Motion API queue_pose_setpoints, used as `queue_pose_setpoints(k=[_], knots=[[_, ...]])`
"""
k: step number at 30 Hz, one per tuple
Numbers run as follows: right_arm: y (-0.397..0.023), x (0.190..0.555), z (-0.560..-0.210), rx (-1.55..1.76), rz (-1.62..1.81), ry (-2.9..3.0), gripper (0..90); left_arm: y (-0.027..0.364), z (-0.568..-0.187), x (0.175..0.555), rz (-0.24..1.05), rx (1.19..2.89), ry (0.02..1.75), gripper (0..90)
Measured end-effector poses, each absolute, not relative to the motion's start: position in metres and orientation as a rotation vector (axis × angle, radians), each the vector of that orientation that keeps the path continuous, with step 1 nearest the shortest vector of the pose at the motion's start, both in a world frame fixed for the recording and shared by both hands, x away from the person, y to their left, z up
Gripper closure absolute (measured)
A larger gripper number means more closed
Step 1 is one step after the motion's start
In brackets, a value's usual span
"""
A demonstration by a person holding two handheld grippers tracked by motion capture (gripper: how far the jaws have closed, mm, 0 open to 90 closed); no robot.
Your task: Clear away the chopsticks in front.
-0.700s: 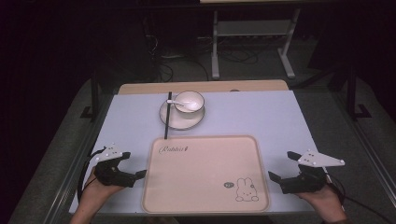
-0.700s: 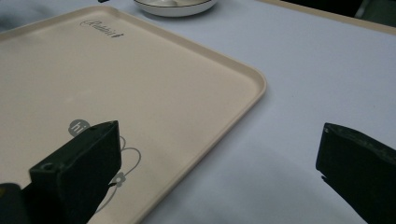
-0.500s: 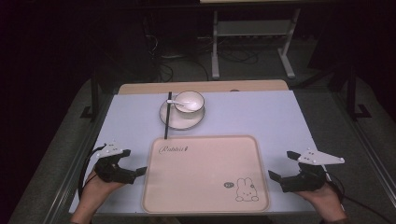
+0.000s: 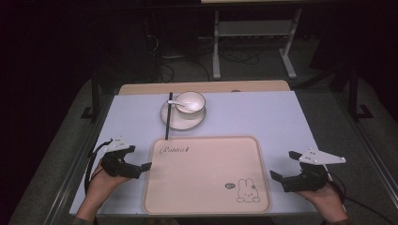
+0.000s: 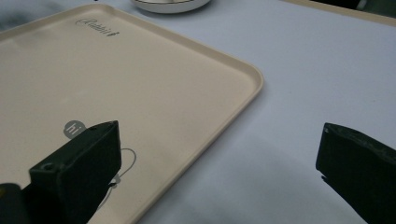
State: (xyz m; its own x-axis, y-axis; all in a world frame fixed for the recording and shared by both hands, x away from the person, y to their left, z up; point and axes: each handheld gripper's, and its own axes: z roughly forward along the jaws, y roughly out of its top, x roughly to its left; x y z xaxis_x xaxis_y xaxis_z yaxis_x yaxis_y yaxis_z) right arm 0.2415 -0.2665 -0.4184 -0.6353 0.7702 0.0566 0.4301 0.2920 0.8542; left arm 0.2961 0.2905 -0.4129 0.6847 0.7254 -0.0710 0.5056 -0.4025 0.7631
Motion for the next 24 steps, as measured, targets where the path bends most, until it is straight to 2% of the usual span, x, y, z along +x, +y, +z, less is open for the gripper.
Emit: queue_pose_setpoints(k=[24], knots=[[-0.266,0.242,-0.418,1.078,1.278,2.186,0.0,0.26,-0.403,0.357,0.381,2.103,0.963,1.6]])
